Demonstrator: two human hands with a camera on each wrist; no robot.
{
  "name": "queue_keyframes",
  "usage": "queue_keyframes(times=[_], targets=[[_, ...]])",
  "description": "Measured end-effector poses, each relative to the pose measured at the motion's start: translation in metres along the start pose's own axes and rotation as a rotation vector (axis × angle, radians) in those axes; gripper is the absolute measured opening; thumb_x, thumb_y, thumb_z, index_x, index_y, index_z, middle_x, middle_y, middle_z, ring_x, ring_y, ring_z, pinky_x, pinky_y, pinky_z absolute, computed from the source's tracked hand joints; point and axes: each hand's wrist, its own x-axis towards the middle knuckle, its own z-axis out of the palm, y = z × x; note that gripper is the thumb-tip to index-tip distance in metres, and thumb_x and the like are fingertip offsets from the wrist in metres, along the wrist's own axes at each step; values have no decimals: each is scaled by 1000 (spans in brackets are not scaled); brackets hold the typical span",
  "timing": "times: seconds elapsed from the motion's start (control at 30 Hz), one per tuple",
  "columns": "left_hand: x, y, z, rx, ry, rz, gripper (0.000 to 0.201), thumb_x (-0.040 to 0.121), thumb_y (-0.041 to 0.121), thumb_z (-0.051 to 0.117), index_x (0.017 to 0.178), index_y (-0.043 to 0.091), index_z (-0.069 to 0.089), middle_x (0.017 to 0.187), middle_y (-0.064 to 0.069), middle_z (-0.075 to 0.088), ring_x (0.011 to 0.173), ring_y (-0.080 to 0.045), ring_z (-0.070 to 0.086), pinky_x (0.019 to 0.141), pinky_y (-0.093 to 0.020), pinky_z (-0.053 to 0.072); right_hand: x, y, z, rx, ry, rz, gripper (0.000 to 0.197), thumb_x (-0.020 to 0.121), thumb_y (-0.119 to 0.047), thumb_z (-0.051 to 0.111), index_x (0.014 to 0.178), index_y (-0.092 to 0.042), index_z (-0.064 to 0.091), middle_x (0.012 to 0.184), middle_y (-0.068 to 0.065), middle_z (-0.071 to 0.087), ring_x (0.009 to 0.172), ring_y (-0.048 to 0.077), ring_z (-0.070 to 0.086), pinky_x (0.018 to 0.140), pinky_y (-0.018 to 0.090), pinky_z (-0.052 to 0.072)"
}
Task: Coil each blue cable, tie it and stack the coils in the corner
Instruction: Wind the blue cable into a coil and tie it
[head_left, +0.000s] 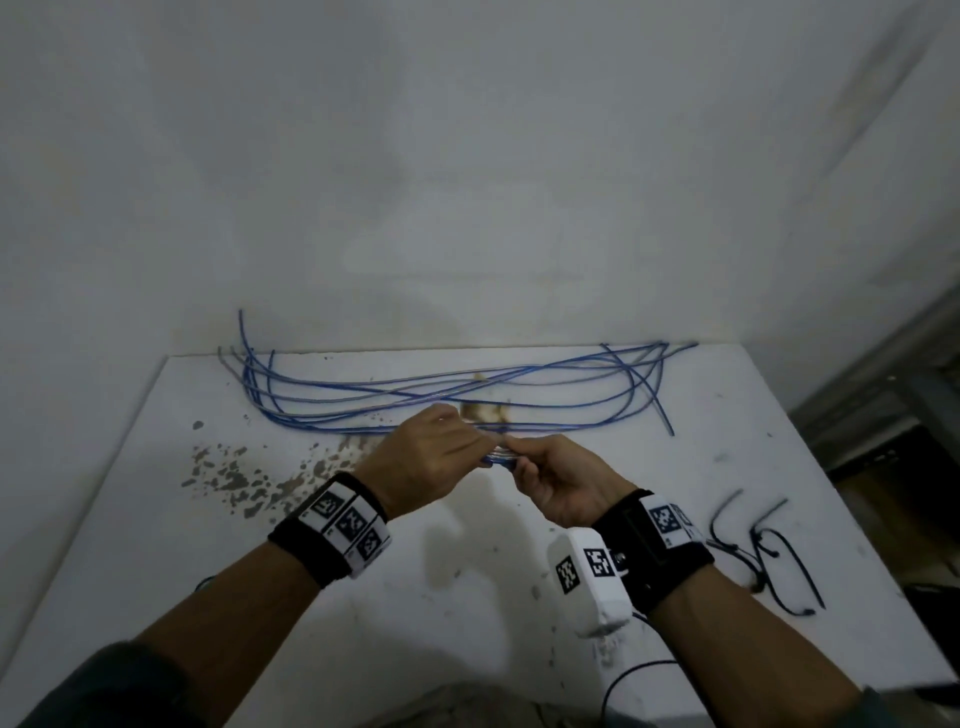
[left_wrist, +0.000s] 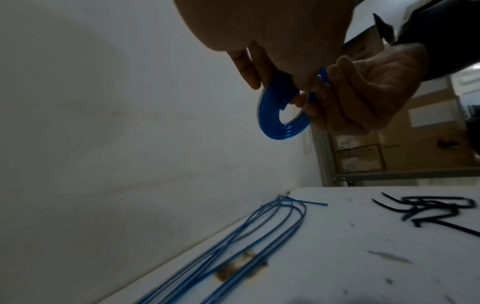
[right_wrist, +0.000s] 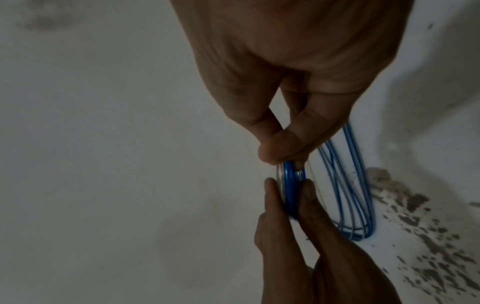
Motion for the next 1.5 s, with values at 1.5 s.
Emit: queue_keyframes(times=[1.5], targets=[[73, 84, 45, -928, -567, -1363, 8, 88, 8, 71, 90, 2, 76, 79, -12, 76, 74, -22, 74, 66, -24, 56, -20, 23, -138, -641, -89, -652, 32, 85, -20, 76, 116, -14, 69, 90, 12, 76, 83, 23, 74, 77, 36, 61]])
